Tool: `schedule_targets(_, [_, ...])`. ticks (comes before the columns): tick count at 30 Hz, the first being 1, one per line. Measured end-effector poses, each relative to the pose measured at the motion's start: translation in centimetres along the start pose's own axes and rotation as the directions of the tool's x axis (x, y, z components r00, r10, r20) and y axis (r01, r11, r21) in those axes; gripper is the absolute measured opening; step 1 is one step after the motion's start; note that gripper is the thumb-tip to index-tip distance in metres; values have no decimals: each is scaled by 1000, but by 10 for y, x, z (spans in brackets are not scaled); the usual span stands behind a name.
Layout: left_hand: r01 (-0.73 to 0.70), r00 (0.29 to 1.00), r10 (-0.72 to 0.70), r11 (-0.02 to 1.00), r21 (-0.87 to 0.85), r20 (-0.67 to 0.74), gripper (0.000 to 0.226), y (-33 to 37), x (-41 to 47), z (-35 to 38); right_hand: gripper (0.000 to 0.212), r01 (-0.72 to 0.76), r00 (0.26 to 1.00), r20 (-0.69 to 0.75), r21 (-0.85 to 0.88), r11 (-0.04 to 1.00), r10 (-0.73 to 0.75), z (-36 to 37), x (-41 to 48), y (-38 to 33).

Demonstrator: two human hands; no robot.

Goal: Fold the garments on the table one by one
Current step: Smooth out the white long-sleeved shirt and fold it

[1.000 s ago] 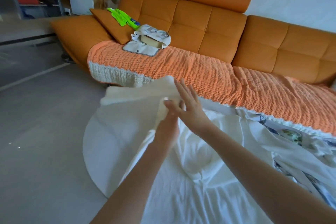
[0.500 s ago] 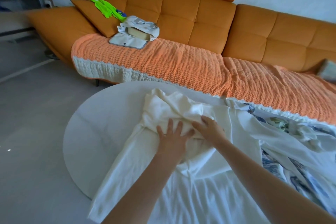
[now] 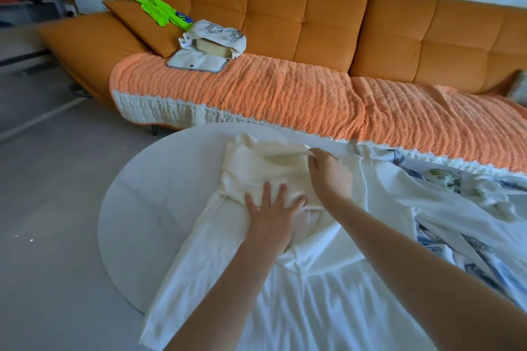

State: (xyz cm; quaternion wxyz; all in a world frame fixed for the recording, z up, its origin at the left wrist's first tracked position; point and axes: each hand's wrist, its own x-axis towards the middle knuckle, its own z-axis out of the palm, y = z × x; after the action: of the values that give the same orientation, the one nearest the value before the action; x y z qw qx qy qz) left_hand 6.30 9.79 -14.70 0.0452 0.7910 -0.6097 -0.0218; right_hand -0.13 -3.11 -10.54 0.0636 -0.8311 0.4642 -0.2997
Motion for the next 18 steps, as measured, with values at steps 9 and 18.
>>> schedule_targets(9, [1, 980, 17, 996, -93, 199, 58, -8, -1, -27, 95, -384, 896, 163, -182, 905, 412, -59, -25, 89])
schedule_targets(18, [110, 946, -33, 969, -222, 324, 72, -10, 4, -30, 47, -13, 905, 405, -285, 959, 132, -67, -34, 93])
